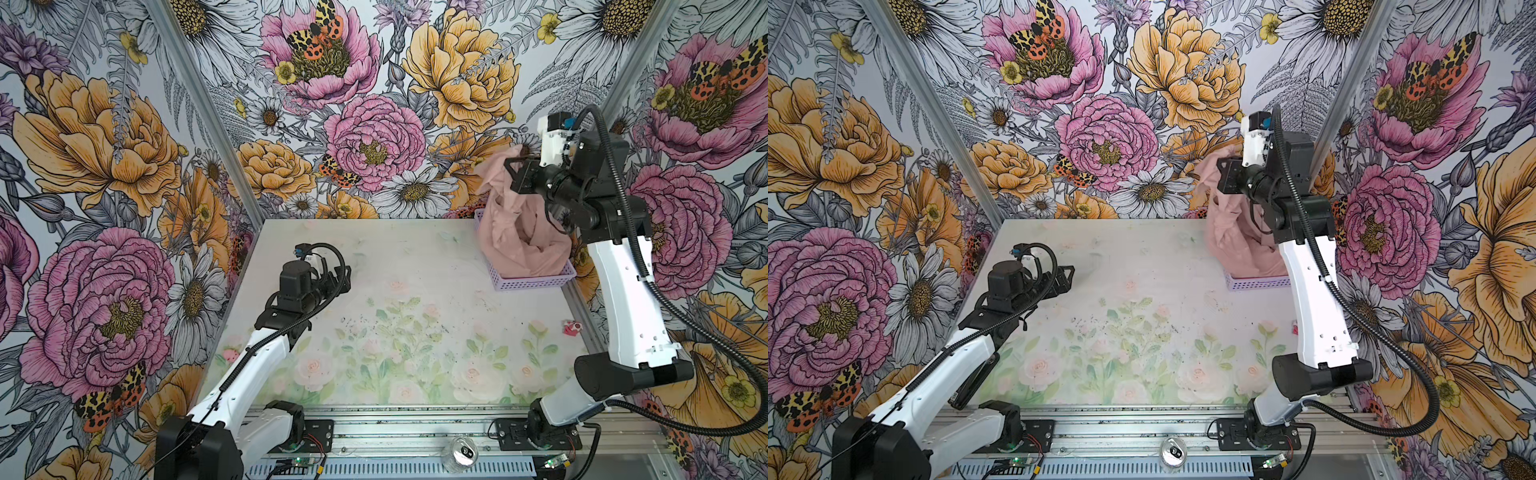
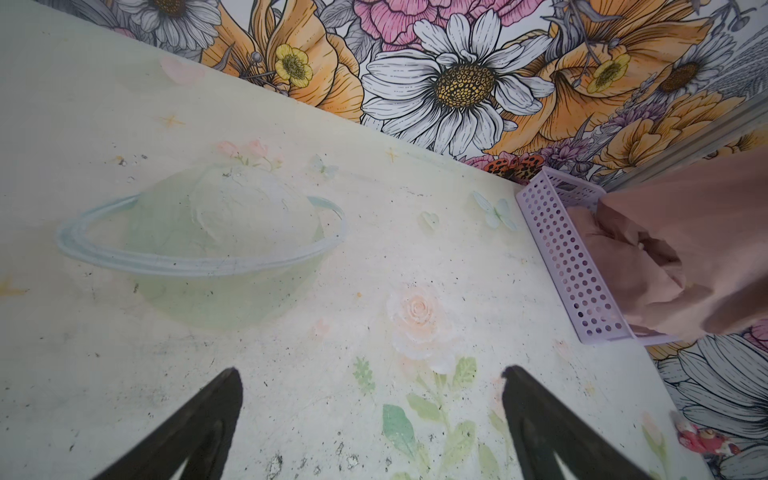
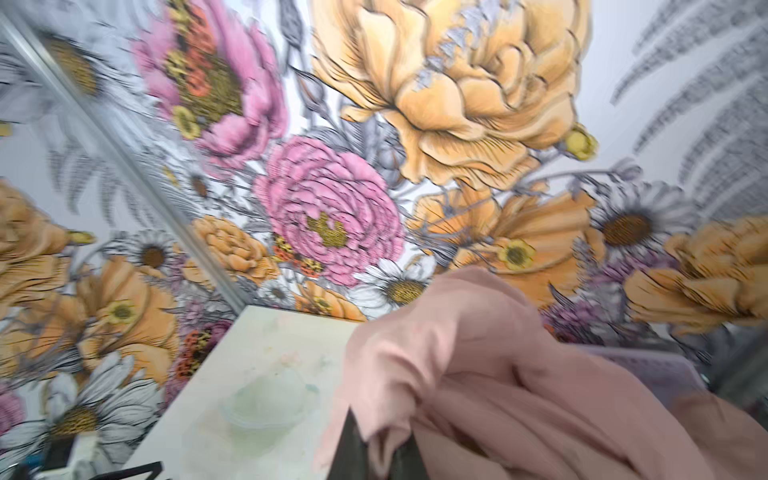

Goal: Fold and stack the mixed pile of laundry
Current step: 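Grasp a pink T-shirt with the right gripper and lift it out, then lay the pink T-shirt on the table and open the right gripper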

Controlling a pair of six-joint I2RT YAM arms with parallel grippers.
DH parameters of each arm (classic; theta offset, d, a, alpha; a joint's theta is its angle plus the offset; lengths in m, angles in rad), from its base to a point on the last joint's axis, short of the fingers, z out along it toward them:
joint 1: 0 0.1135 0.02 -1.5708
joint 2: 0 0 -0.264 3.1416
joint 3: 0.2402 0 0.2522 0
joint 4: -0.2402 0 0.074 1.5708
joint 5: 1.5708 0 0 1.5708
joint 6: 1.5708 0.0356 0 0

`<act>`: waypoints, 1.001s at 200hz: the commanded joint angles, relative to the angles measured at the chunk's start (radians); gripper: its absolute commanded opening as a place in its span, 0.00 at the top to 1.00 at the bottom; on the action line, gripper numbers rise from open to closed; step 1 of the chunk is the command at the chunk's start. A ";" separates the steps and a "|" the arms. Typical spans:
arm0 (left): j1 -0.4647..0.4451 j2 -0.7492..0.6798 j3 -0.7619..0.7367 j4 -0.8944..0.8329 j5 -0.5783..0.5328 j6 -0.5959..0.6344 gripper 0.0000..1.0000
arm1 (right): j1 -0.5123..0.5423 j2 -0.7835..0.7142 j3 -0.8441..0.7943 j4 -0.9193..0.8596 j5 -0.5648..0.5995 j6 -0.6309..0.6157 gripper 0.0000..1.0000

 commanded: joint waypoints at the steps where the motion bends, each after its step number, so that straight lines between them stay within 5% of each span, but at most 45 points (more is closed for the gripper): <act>1: -0.008 -0.044 0.022 -0.036 -0.051 0.004 0.01 | 0.090 0.026 0.172 0.007 -0.151 -0.013 1.00; 45: -0.005 -0.109 0.014 -0.069 -0.117 -0.002 0.01 | 0.220 0.190 0.547 0.039 -0.333 0.113 1.00; 87: 0.017 -0.231 0.005 -0.168 -0.337 -0.031 0.01 | 0.224 0.257 0.518 0.118 -0.460 0.204 1.00; 129: 0.108 -0.350 -0.022 -0.250 -0.412 -0.051 0.01 | 0.177 0.083 -0.144 0.143 -0.394 0.046 1.00; 152: 0.127 -0.348 -0.042 -0.250 -0.381 -0.062 0.01 | 0.064 0.009 -0.545 0.214 -0.313 0.114 1.00; 180: 0.107 -0.293 -0.064 -0.247 -0.321 -0.095 0.01 | -0.043 -0.048 -0.842 0.212 -0.118 0.156 0.54; 200: 0.055 -0.238 -0.081 -0.255 -0.299 -0.125 0.01 | -0.029 -0.083 -0.909 0.181 0.022 0.174 0.38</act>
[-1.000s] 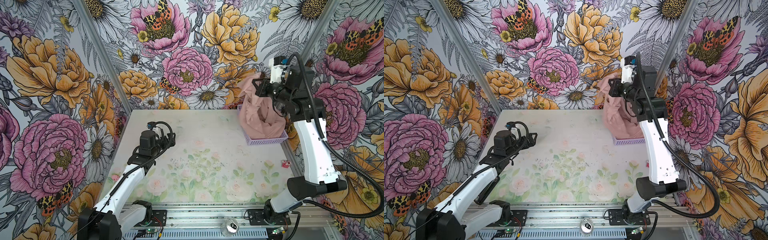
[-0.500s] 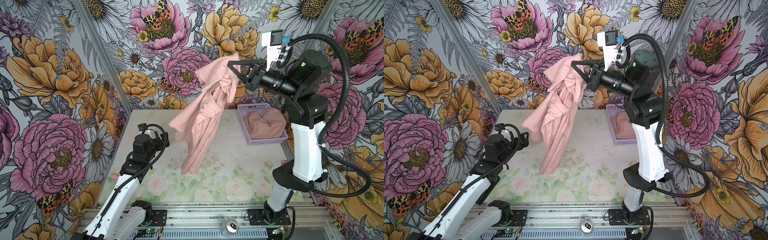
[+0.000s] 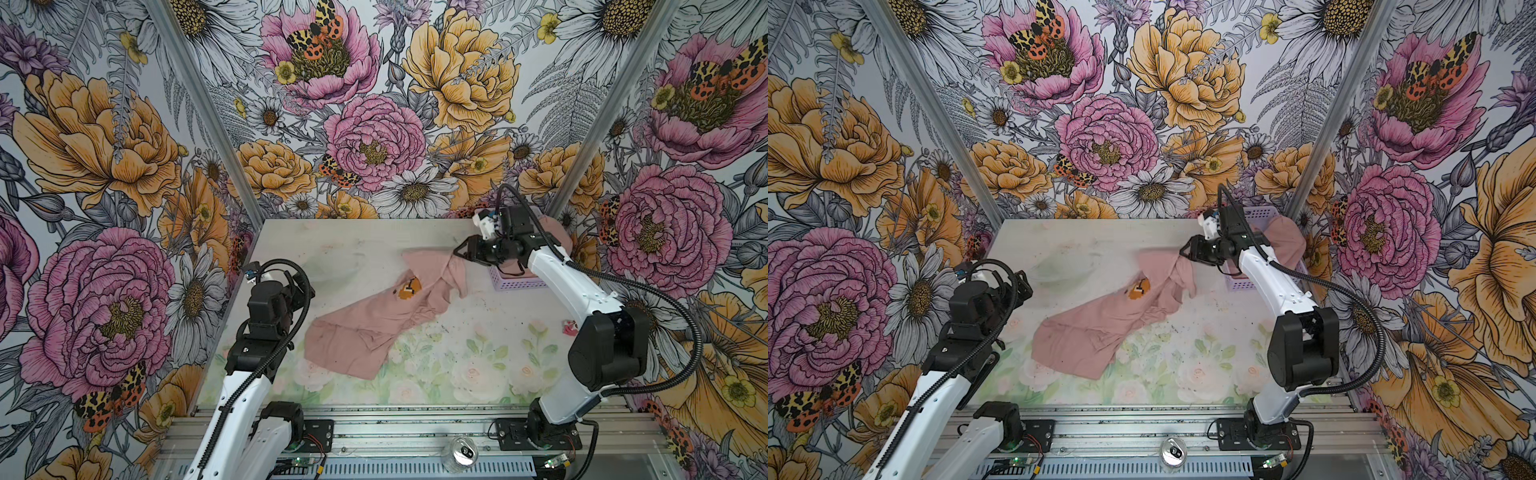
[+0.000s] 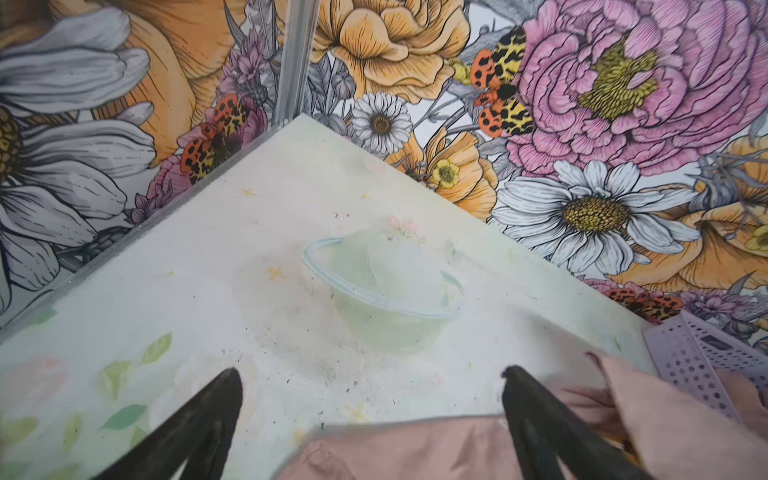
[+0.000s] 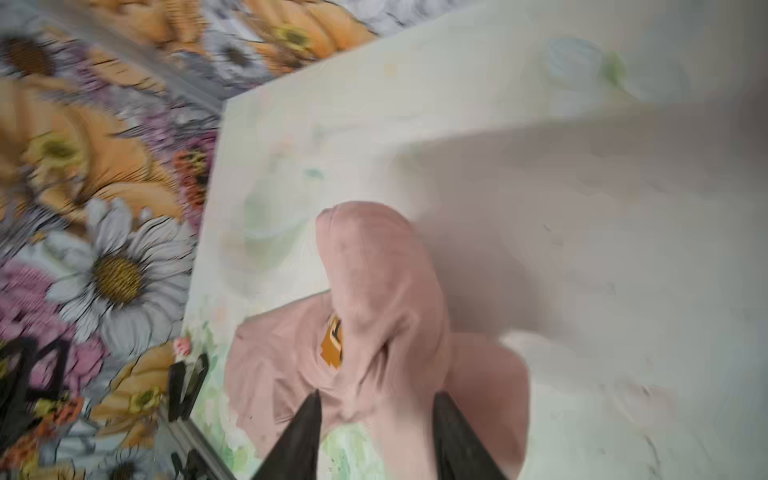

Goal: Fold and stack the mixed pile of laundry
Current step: 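Lay the pink T-shirt on the table and open the right gripper, then grasp the T-shirt edge with the left gripper while the right gripper grasps the shirt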

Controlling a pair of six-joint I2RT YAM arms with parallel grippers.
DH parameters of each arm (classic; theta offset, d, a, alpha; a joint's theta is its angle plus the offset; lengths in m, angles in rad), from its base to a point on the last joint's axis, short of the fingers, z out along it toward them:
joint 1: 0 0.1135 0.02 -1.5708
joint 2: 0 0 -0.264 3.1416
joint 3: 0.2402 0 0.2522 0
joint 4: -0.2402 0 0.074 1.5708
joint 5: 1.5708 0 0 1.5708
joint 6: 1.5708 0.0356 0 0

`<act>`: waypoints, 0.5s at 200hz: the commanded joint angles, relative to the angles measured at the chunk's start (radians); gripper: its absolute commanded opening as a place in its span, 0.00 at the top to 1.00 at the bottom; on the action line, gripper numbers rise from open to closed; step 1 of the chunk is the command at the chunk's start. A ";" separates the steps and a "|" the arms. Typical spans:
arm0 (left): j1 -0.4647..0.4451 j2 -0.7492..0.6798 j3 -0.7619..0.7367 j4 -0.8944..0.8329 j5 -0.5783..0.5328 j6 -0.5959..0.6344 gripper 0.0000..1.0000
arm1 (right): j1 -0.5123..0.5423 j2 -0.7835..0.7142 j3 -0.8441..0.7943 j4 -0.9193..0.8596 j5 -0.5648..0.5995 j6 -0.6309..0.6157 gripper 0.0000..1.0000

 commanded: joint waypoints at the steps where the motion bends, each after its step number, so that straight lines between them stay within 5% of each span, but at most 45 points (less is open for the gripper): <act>1: -0.052 0.047 -0.029 -0.033 0.047 -0.051 0.01 | 0.028 -0.133 -0.024 0.027 0.191 0.029 0.37; 44: -0.191 0.115 -0.075 -0.233 0.022 -0.289 0.01 | 0.191 -0.148 -0.083 -0.004 0.267 0.038 0.28; 76: -0.203 0.125 -0.186 -0.341 0.046 -0.497 0.11 | 0.272 -0.138 -0.145 0.007 0.275 0.064 0.28; 100: -0.153 0.179 -0.211 -0.326 0.012 -0.544 0.19 | 0.288 -0.135 -0.161 0.018 0.275 0.065 0.28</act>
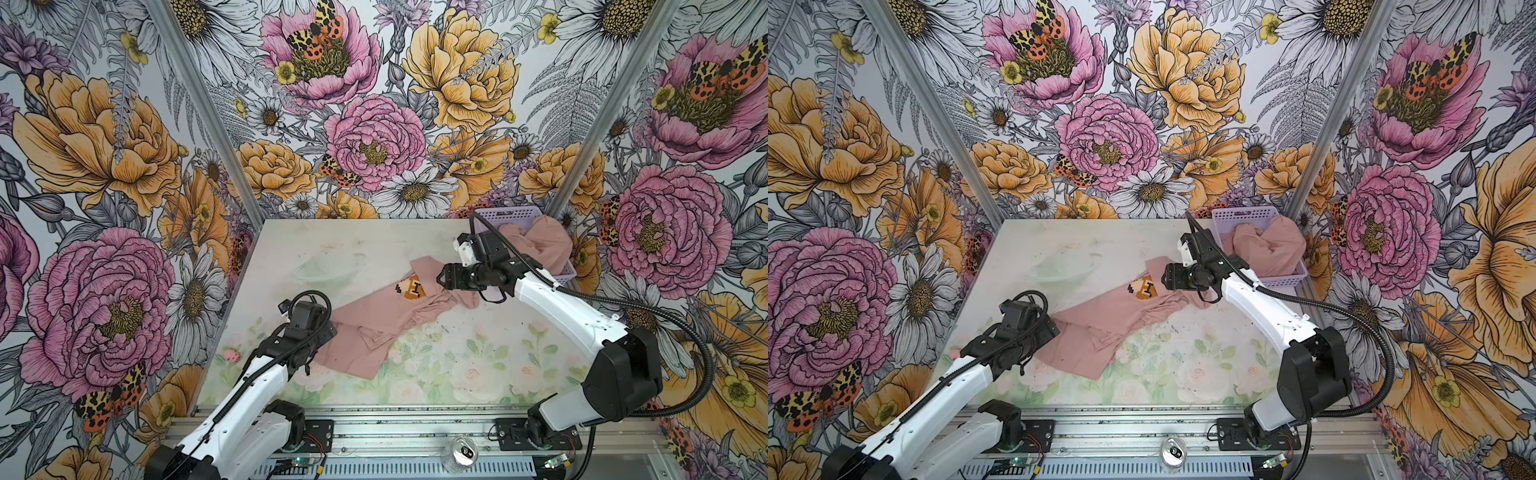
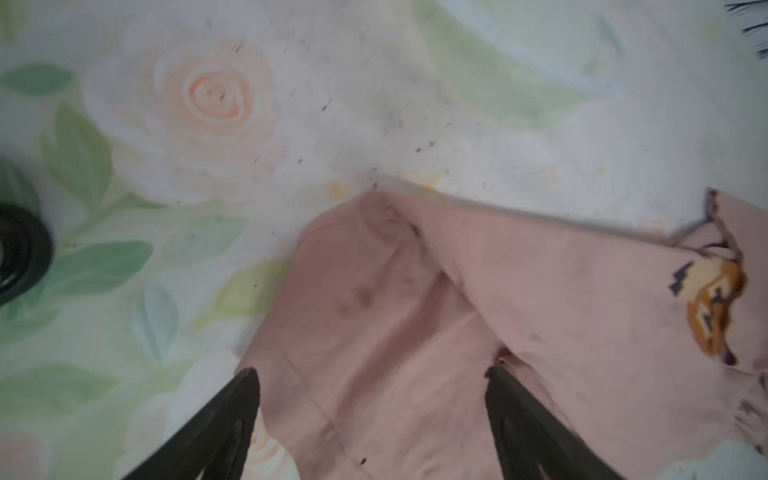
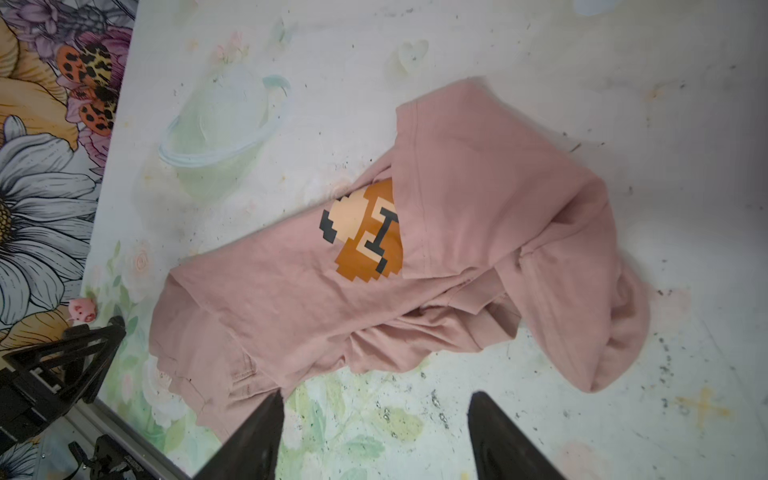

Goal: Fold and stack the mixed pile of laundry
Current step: 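Grasp the T-shirt edge with the left gripper while the right gripper grasps the shirt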

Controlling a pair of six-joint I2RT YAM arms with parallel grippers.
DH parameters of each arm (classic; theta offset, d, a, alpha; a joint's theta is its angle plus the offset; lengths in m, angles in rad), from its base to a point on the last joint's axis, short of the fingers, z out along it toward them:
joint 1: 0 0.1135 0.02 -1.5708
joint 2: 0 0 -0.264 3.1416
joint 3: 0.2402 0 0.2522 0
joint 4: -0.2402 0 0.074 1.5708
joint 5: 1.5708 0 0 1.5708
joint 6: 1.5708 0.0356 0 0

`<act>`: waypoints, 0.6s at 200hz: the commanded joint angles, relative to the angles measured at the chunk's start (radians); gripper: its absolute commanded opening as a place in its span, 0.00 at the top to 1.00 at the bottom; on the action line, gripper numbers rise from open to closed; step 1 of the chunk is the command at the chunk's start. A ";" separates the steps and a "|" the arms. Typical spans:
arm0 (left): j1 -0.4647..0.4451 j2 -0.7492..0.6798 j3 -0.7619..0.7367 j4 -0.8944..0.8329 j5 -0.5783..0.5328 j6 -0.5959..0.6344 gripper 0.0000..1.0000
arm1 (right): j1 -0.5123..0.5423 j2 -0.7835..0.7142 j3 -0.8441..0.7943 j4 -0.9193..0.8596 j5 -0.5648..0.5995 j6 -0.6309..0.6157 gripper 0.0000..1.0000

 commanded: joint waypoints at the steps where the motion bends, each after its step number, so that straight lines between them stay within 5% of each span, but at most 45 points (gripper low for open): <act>1: 0.042 0.044 -0.014 -0.043 -0.017 -0.127 0.19 | 0.004 0.009 -0.012 0.014 0.036 0.018 0.28; 41: 0.168 0.281 0.077 0.063 0.019 -0.024 0.30 | -0.014 0.093 -0.007 0.006 0.119 0.018 0.27; 82: 0.179 0.446 0.098 0.151 0.112 0.019 0.52 | -0.052 0.237 0.045 0.023 0.147 0.028 0.26; 120: 0.164 0.461 0.086 0.178 0.142 0.021 0.75 | -0.023 0.352 0.163 0.071 0.099 0.018 0.26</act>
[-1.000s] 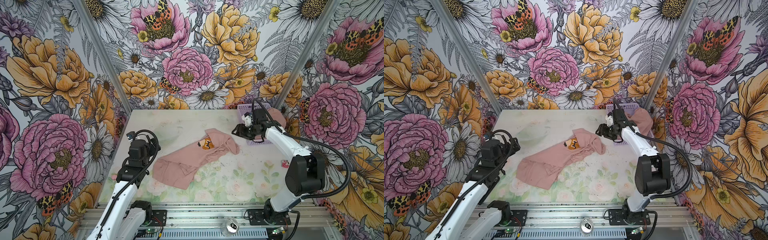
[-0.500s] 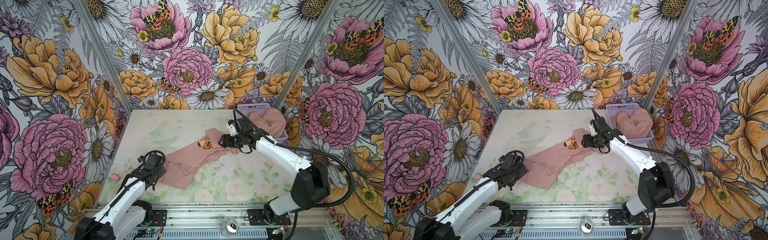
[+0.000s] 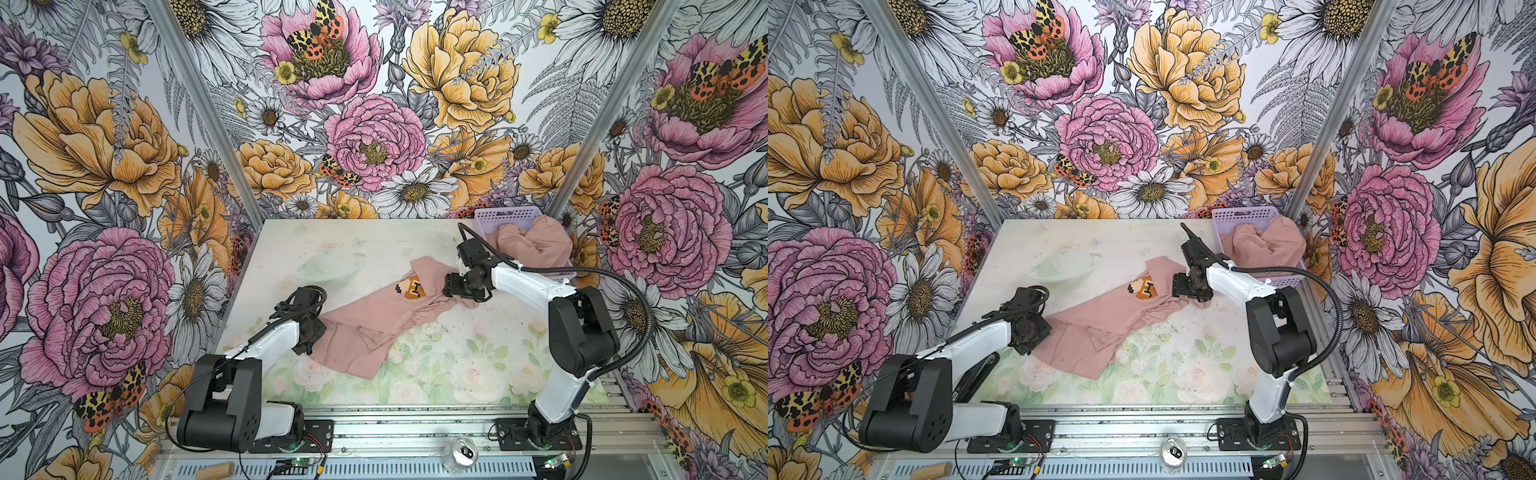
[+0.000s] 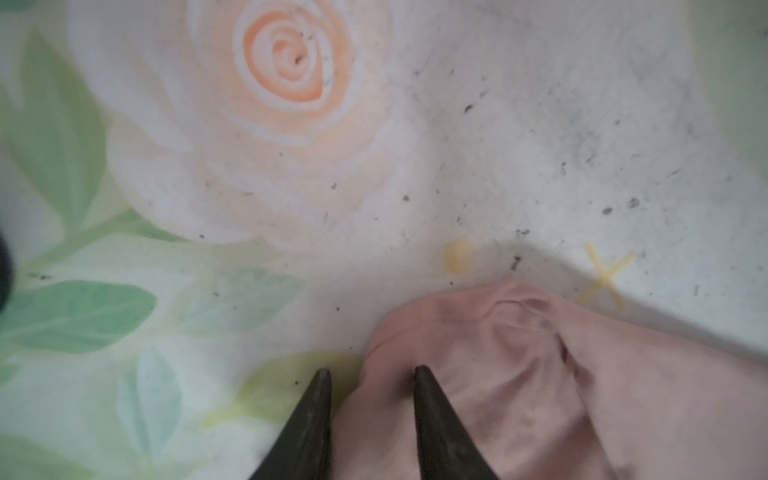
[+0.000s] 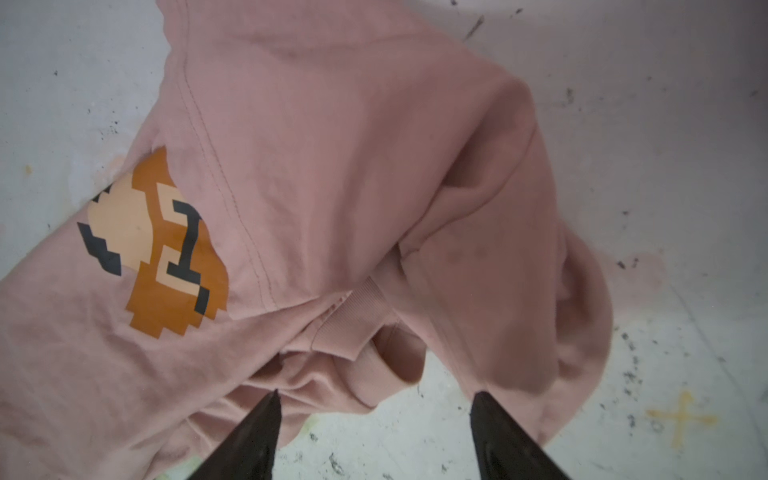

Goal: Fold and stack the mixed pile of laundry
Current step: 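Grasp the T-shirt edge with the left gripper while the right gripper grasps the shirt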

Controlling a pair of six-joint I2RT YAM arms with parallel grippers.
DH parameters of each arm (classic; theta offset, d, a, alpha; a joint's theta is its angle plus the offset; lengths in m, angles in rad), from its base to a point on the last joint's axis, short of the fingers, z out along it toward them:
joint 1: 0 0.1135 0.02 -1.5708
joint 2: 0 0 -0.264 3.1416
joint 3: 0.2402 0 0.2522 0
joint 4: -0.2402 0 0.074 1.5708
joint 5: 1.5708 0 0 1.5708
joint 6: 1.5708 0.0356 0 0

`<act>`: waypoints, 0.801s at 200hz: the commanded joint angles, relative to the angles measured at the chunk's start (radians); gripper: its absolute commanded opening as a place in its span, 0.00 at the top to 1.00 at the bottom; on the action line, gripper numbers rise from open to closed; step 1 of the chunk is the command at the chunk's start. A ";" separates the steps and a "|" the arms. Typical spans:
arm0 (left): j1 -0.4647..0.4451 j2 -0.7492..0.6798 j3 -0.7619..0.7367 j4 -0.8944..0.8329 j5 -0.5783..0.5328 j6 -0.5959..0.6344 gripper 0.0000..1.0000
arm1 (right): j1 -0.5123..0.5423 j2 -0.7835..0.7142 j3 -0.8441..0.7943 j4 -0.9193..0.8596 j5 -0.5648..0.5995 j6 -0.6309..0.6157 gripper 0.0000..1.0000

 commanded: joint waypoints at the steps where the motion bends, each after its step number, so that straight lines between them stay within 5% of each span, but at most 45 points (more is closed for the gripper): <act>1: -0.009 0.021 -0.024 0.034 0.082 0.011 0.75 | 0.029 0.041 0.103 0.061 -0.013 -0.003 0.26; 40: -0.011 -0.030 -0.054 0.033 0.102 0.011 1.00 | 0.048 0.159 0.185 0.044 0.009 0.034 0.26; 100: -0.017 -0.190 -0.047 -0.027 0.100 0.016 1.00 | 0.049 0.255 0.253 0.011 0.064 0.059 0.31; 160: -0.013 -0.255 0.053 -0.115 0.066 0.072 1.00 | 0.049 0.203 0.297 0.009 0.108 0.042 1.00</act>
